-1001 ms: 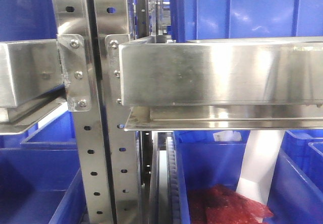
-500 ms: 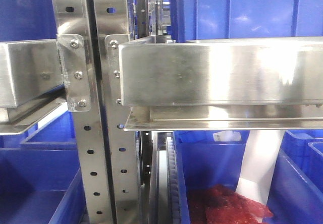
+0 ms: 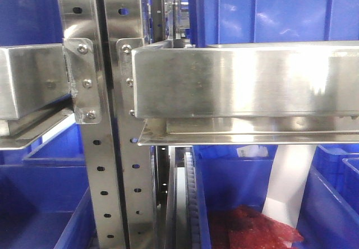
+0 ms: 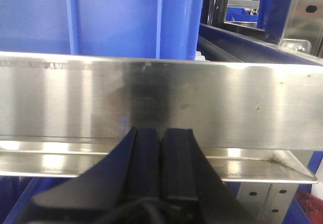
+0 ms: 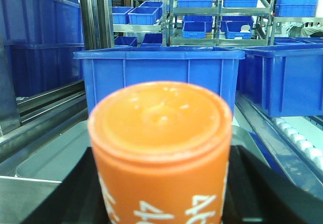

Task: Grab orange capacitor from left shelf to right conveyor
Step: 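Lift the capacitor with the right gripper and withdraw from the shelf, then drive the base to the red conveyor holding the capacitor in the right gripper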

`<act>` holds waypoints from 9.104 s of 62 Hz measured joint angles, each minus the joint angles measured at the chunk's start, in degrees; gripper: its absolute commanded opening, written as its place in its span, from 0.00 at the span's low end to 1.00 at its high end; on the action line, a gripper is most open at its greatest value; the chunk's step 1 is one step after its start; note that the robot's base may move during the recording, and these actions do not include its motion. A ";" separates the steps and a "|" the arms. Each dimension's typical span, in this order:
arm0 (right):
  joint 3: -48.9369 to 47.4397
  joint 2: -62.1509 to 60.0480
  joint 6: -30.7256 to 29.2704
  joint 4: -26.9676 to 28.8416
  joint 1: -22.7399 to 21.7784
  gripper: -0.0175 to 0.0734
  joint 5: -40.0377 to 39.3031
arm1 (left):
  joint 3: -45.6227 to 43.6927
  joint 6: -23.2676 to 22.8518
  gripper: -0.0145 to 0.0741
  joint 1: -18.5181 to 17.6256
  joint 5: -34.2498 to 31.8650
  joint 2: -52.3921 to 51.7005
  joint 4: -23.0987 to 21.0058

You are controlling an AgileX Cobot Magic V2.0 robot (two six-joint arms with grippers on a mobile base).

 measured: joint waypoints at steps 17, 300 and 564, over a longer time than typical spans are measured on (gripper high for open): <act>0.00 0.00 0.00 0.00 0.00 0.36 0.00 | 0.00 0.00 0.02 0.00 0.00 0.00 0.00; 0.00 -0.03 -0.08 0.00 0.00 0.36 0.13 | 0.00 0.00 0.02 0.00 -3.20 0.00 0.00; 0.00 -0.03 -0.08 0.00 0.00 0.36 0.13 | 0.00 0.00 0.02 0.00 -3.20 0.00 0.00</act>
